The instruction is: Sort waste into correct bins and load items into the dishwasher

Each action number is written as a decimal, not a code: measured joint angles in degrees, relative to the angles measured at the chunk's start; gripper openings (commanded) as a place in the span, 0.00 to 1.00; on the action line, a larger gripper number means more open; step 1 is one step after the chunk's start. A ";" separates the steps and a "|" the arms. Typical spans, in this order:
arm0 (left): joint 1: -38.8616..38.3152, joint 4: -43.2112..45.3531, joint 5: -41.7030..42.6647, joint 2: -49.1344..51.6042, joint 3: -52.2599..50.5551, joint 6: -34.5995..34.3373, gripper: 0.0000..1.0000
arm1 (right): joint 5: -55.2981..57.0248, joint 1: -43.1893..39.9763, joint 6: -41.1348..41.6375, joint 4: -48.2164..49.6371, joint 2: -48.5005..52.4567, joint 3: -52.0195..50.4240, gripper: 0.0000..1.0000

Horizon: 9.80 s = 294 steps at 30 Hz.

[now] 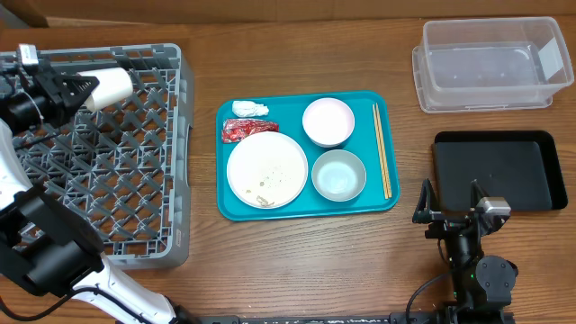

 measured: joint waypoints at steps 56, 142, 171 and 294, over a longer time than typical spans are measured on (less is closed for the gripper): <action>-0.50 46.47 -8.68 0.00 -20.50 -18.73 0.05 | 0.00 0.00 -0.02 0.00 0.00 0.00 1.00; -8.39 41.81 -76.35 -6.73 -21.57 -4.98 0.05 | -0.02 0.00 -0.02 0.02 0.00 0.00 1.00; -9.18 38.18 -71.76 -5.42 -21.31 -3.72 0.04 | -0.02 -0.02 0.00 -0.02 0.00 0.00 1.00; -37.48 -23.04 -74.95 -8.35 -21.44 -22.01 0.12 | -0.02 0.00 0.00 0.00 0.00 0.00 1.00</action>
